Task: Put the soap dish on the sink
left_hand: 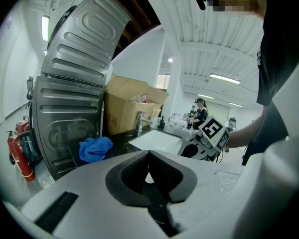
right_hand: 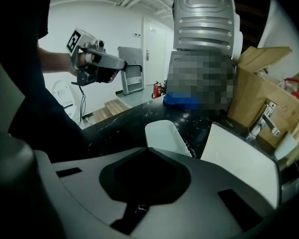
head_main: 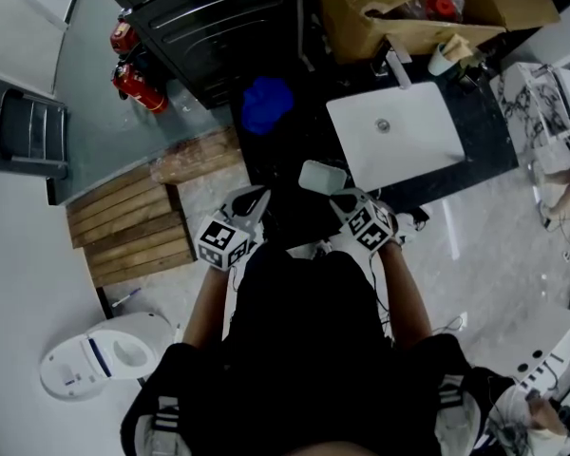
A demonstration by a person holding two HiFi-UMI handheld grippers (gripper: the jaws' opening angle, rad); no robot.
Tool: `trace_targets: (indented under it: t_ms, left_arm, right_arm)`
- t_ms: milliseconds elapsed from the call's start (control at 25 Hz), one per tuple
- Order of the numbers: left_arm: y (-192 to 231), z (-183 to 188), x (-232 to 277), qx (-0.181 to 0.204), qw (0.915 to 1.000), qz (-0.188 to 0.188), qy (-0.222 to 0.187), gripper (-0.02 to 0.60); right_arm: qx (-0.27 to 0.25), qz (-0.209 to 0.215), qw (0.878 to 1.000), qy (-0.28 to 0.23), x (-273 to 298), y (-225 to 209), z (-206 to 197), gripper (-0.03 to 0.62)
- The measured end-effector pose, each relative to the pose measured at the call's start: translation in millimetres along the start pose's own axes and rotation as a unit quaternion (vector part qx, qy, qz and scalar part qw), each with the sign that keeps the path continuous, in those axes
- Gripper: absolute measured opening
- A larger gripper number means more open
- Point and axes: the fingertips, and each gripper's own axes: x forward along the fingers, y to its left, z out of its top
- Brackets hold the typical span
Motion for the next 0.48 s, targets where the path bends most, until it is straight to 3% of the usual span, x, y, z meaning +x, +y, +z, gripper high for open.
trace_targets:
  t_ms: [480]
  left_arm:
    - [-37, -10, 14, -0.003, 0.9999, 0.011, -0.005, 0.000]
  right_arm:
    - [0.059, 0.008, 0.990, -0.124, -50, -7, 0, -0.006]
